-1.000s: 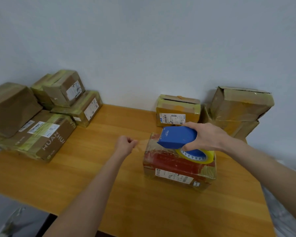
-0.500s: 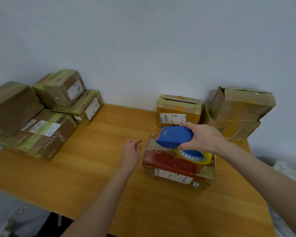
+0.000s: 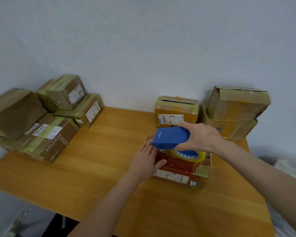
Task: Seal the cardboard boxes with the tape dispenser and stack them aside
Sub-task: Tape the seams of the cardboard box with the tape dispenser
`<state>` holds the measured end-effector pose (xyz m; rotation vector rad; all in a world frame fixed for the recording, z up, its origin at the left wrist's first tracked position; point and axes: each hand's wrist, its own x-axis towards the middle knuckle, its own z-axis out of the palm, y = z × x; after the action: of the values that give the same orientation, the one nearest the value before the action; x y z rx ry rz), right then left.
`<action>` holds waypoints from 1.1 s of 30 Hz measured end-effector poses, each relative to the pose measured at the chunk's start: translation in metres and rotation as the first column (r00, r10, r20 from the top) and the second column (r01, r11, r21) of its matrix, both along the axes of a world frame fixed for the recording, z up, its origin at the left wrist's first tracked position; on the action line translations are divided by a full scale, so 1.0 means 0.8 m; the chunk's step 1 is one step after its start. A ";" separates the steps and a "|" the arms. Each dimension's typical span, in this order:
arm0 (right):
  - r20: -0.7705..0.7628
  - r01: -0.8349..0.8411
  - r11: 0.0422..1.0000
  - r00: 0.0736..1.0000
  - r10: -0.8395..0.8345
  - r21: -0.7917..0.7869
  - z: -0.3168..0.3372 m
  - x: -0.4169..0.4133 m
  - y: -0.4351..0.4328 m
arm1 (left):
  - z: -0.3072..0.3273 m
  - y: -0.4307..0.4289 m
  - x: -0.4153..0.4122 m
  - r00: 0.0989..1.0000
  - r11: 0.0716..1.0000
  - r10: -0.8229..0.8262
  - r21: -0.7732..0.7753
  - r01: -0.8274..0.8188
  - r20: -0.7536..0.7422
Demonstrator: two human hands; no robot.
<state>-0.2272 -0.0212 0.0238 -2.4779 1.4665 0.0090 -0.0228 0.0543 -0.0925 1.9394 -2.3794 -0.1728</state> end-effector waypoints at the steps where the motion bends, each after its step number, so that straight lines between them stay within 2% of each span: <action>1: 0.009 -0.001 1.000 1.000 0.001 0.013 0.000 -0.001 0.000 | 0.001 0.000 0.000 1.000 1.000 -0.001 0.007 0.001 0.000; 4: 0.017 -0.005 0.999 1.000 0.004 0.047 0.004 -0.007 -0.003 | 0.003 -0.001 0.001 1.000 0.999 0.008 0.040 -0.007 -0.013; 7: -0.021 0.031 0.995 0.999 -0.029 0.098 0.014 -0.041 -0.010 | 0.004 -0.003 0.002 0.999 0.997 0.015 0.073 -0.018 0.036; 10: 0.009 0.060 0.985 0.998 -0.063 0.162 0.017 -0.076 -0.009 | 0.003 -0.003 0.000 0.997 0.997 0.010 0.079 -0.016 0.079; 14: -0.028 0.048 0.995 0.999 -0.045 0.091 0.008 -0.073 0.003 | 0.003 -0.002 -0.002 0.995 0.998 0.016 0.058 -0.022 0.101; 17: -0.014 0.042 0.996 0.999 -0.041 0.074 0.004 -0.069 0.003 | 0.007 -0.002 -0.010 0.984 1.000 -0.005 -0.014 0.008 0.176; 22: 0.026 0.029 0.994 0.999 -0.031 0.108 0.003 -0.056 0.001 | -0.002 0.000 -0.049 1.000 0.999 -0.018 -0.029 0.019 0.024; 33: 0.112 0.044 0.986 0.992 -0.062 0.158 0.012 -0.067 0.005 | -0.002 -0.005 -0.022 0.996 0.998 -0.056 -0.031 0.058 0.069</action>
<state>-0.2809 -0.0172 0.0331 -2.2753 1.4265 -0.0300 -0.0400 0.0502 -0.0944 1.8935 -2.4654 -0.0716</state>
